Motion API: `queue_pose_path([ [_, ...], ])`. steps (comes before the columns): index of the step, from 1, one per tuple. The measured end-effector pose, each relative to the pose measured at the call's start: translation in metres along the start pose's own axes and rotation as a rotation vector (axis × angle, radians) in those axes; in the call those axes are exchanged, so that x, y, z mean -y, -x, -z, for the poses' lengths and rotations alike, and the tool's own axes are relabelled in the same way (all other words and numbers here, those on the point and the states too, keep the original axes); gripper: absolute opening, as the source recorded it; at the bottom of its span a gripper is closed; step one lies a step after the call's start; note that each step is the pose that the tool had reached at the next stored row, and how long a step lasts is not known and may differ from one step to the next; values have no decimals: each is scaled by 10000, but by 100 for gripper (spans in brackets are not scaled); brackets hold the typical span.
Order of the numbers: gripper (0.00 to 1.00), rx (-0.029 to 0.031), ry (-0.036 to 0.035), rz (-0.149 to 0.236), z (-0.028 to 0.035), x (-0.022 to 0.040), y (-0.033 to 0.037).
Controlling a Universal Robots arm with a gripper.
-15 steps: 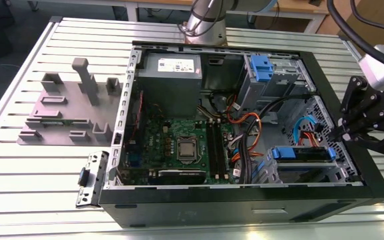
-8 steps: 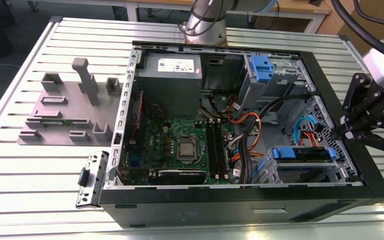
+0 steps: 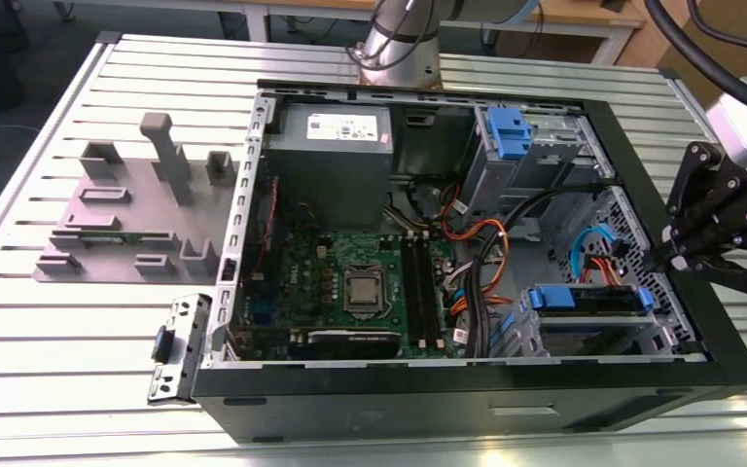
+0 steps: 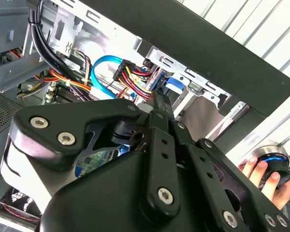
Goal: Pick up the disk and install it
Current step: 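Insert the second disk wire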
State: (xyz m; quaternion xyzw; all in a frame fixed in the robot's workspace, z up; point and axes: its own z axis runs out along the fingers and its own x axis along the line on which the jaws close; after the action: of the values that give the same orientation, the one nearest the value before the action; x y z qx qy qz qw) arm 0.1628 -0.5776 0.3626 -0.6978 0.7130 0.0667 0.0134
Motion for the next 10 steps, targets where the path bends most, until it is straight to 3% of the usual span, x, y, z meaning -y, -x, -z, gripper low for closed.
queue_pose_path([
  [4,11,0,0,0,0,0,0],
  [9,35,-1,0,0,1,0,0],
  [10,35,0,0,0,1,0,0],
])
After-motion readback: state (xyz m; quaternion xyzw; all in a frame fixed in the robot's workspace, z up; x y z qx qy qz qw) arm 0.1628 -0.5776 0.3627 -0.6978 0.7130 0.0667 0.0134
